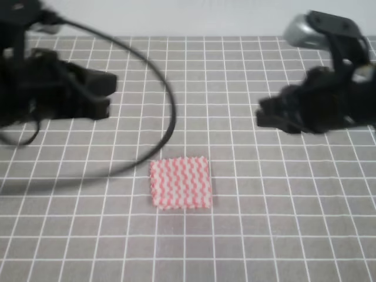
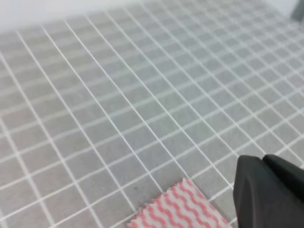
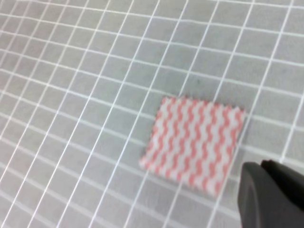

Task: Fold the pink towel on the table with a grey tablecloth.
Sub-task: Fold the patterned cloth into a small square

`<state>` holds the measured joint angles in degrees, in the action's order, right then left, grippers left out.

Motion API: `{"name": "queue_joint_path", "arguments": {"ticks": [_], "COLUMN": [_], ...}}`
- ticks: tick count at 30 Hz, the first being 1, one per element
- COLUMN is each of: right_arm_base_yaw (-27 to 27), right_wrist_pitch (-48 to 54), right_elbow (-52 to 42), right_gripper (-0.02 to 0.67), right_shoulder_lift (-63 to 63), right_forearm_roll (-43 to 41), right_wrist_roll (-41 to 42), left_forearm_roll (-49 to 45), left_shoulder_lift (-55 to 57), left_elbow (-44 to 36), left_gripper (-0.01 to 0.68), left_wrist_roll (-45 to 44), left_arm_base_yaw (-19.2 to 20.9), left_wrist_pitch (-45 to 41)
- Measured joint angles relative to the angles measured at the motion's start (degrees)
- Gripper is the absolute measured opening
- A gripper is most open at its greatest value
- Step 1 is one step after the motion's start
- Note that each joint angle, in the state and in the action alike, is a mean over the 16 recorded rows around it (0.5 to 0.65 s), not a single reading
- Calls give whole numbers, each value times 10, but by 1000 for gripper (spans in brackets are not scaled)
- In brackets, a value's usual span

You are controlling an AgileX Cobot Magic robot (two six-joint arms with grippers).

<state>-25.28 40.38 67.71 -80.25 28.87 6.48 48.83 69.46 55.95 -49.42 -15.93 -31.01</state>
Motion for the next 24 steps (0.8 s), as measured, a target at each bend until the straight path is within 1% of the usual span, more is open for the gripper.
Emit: {"name": "queue_joint_path", "arguments": {"ticks": [6, 12, 17, 24], "right_arm_base_yaw": [-1, -1, -1, -1], "right_wrist_pitch": [-25, -70, -120, -213], "right_elbow": [-113, -232, -323, -430], "right_gripper": [-17, -17, -17, -17], "right_shoulder_lift": [127, 257, 364, 497], "right_forearm_roll": [-18, -32, -42, -49], "right_wrist_roll": [-5, -5, -5, 2], "left_forearm_roll": [3, 4, 4, 5], "left_shoulder_lift": [-155, -315, -448, -601], "left_elbow": [-121, -247, -330, -414], "left_gripper": [-3, -3, -3, -3], "left_wrist_roll": [-2, -5, -5, 4], "left_arm_base_yaw": [0, 0, 0, 0], "left_wrist_pitch": [83, 136, 151, 148]}}
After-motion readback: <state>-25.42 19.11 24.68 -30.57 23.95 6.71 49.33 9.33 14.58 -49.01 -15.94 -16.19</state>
